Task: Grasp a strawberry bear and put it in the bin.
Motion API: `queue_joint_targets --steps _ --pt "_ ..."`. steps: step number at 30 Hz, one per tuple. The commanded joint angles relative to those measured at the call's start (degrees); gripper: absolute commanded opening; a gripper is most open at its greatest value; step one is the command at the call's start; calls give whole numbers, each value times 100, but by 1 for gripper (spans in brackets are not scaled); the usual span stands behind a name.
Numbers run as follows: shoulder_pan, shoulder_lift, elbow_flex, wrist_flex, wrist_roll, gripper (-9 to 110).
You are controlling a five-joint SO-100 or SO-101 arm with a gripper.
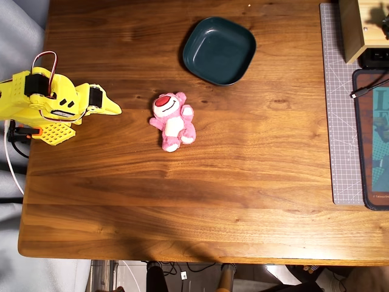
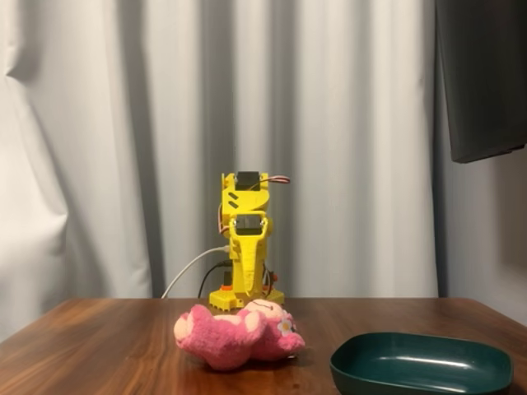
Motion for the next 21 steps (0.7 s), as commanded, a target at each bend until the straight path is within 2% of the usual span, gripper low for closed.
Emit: queue_joint_targets --steps 1,21 --pt "114 158 -158 79 44 0" --pt "176 158 -149 44 -79 0"
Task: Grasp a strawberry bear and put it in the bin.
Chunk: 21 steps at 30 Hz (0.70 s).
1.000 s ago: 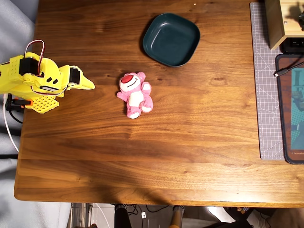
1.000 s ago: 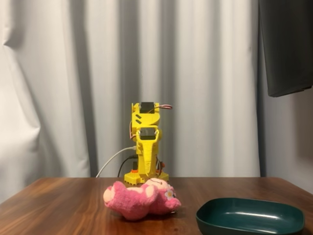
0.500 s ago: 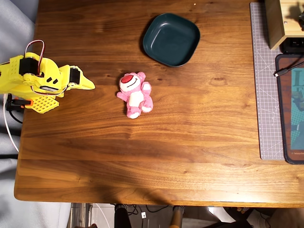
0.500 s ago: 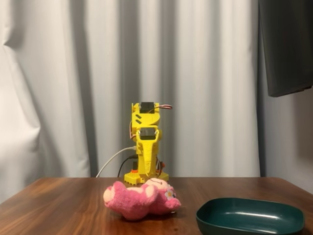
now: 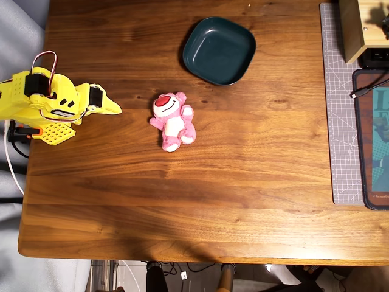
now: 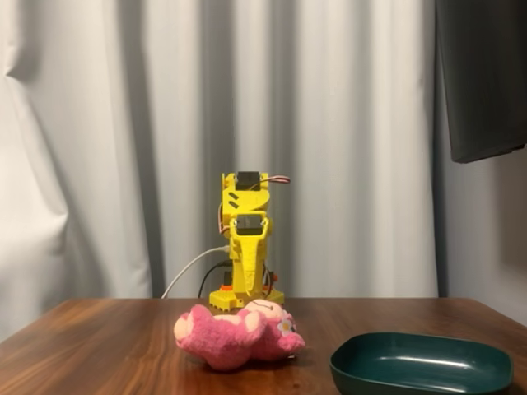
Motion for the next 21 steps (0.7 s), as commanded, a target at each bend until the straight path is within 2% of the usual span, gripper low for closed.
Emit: queue_joint_targets --steps 1,12,21 --pt "202 158 -149 53 -114 0" --pt "-53 -185 -686 -53 -123 1" --pt "-220 -4034 -3656 -44 -53 3"
